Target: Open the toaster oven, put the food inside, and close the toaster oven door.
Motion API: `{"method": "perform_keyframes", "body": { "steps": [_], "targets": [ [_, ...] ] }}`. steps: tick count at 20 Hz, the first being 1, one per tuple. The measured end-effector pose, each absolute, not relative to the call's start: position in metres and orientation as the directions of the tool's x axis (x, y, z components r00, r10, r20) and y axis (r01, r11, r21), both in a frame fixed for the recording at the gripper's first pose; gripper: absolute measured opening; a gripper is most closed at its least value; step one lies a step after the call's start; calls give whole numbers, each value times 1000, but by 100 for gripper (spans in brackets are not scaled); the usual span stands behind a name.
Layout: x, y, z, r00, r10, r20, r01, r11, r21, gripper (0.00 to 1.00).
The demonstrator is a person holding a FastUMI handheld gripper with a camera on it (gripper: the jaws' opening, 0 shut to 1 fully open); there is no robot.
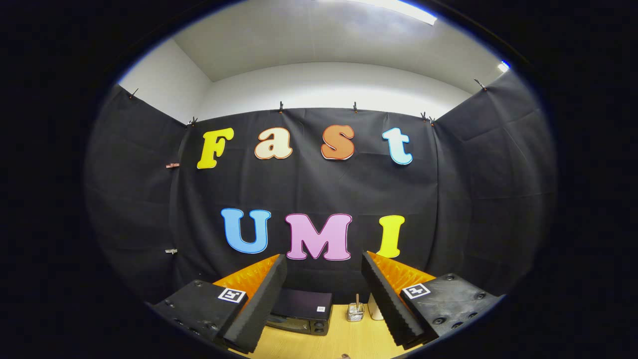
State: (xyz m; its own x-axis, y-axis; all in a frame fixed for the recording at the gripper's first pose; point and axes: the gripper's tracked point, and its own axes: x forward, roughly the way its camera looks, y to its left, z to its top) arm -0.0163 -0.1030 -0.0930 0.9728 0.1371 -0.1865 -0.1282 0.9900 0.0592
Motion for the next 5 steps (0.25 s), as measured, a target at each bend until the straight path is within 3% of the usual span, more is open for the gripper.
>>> {"method": "perform_keyframes", "body": {
  "steps": [5],
  "targets": [
    [-17,-107,-90,976,114,-185,-105,993,56,98]
  ]
}}
